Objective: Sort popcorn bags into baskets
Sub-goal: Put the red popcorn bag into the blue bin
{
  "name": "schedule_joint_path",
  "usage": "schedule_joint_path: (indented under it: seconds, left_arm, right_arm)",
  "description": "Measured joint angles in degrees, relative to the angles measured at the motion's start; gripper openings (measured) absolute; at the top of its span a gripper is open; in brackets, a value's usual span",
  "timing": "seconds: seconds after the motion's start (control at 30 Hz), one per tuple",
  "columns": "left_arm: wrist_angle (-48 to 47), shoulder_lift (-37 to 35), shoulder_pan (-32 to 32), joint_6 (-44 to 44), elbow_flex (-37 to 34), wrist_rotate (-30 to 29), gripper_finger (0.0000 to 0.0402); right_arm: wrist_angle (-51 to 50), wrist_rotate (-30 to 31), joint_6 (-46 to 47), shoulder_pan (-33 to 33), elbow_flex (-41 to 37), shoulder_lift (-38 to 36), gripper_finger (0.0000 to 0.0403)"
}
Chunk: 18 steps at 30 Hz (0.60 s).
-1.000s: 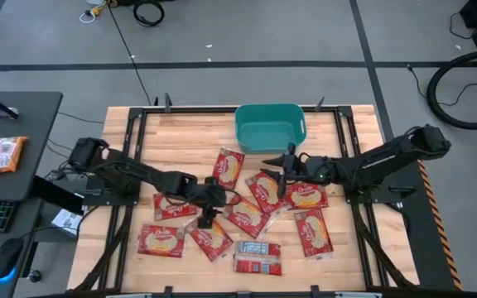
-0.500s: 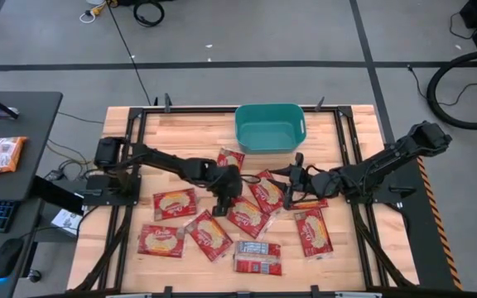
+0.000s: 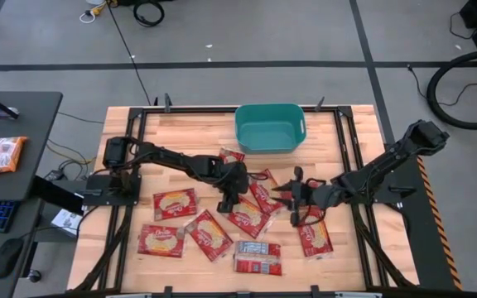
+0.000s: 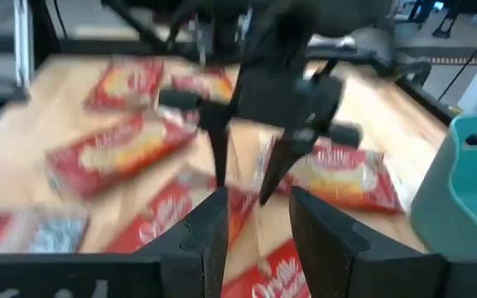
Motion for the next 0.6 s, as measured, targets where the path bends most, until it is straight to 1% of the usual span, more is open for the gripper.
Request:
schedule_joint_path:
  seconds: [0.07, 0.13, 0.23, 0.3, 0.4, 0.6]
  left_arm:
    - [0.01, 0.00, 0.36, 0.66, 0.00, 0.10, 0.0209]
    - [-0.02, 0.00, 0.74, 0.91, 0.00, 0.25, 0.0210]
    - [0.58, 0.00, 1.34, 0.93, 0.00, 3.49, 0.0208]
    - [0.82, 0.00, 1.61, 0.93, 0.00, 5.00, 0.0205]
    - [0.27, 0.00, 1.89, 1.32, 0.00, 5.17, 0.0202]
    - [0.29, 1.80, 1.95, 1.12, -0.13, 7.06, 0.0202]
  right_arm:
    - [1.09, -0.02, 0.43, 0.50, 0.00, 2.45, 0.0134]
    - [1.93, -0.51, 2.86, 1.00, 0.00, 5.08, 0.0134]
    - [2.23, -1.57, 7.10, 1.51, 0.30, 9.18, 0.0134]
    - [1.91, -2.30, 9.27, 2.23, 2.10, 11.91, 0.0134]
    - [1.57, -3.16, 9.72, 4.02, 5.92, 16.57, 0.0134]
    - [-10.01, -3.24, 11.51, 6.18, 15.88, 25.47, 0.0134]
